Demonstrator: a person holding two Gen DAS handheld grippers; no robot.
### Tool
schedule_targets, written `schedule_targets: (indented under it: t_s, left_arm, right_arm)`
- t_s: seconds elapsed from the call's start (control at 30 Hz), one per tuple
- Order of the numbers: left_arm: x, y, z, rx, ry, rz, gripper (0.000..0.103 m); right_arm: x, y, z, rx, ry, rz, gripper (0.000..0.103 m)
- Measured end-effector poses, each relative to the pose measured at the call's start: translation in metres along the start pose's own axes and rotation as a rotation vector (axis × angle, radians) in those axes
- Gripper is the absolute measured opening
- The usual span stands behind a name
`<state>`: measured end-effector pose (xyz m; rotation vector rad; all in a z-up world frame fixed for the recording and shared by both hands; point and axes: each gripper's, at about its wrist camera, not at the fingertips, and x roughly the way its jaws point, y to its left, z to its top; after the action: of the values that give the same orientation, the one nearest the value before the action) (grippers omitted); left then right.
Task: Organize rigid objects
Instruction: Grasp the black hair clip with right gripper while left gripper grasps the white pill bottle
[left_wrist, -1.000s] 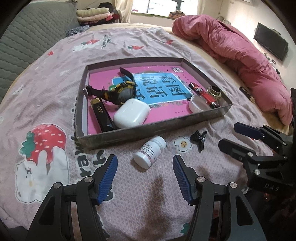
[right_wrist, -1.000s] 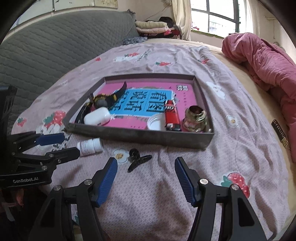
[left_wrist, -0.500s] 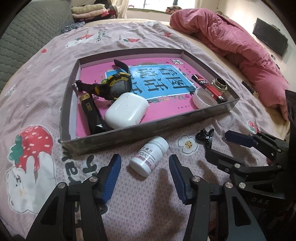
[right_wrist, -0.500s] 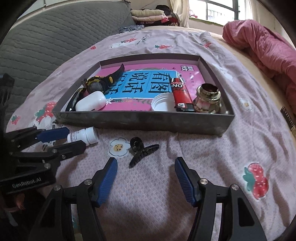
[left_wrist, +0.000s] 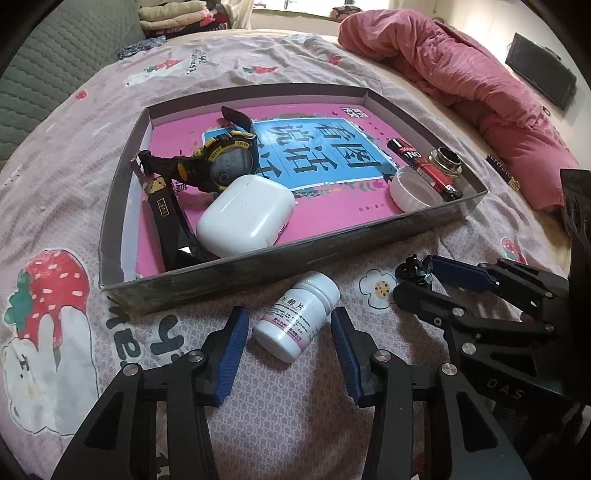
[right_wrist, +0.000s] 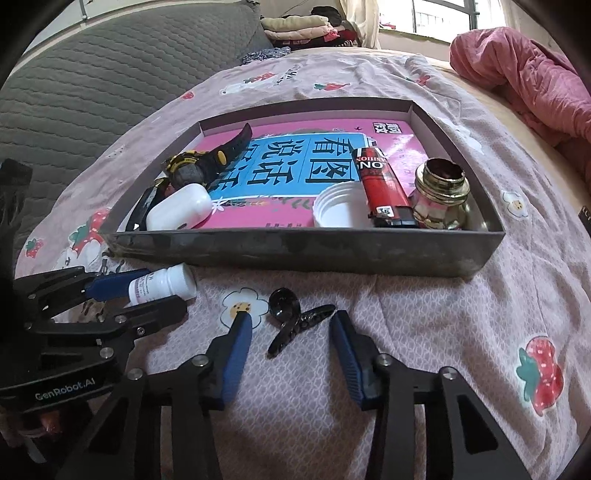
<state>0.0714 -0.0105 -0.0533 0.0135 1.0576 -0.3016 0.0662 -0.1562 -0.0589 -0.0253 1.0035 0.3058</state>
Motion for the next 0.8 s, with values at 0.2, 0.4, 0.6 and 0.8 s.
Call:
schedule_targets:
  t_s: [0.2, 0.4, 0.6, 0.8]
  left_arm:
    - [0.004, -0.002, 0.001, 0.005, 0.004, -0.006, 0.048]
    - [0.007, -0.008, 0.004, 0.021, 0.011, -0.015, 0.045]
    - [0.007, -0.012, 0.003, 0.036, 0.004, -0.034, 0.036]
    - [0.005, -0.021, 0.002, 0.067, 0.002, -0.06, 0.035]
  right_arm:
    - [0.001, -0.005, 0.001, -0.004, 0.008, 0.007, 0.034]
    - [-0.002, -0.013, 0.003, 0.027, 0.016, 0.026, 0.016]
    - [-0.005, -0.014, 0.002, 0.029, 0.016, 0.035, 0.012]
    - [-0.008, -0.013, 0.003, 0.026, 0.013, 0.053, 0.012]
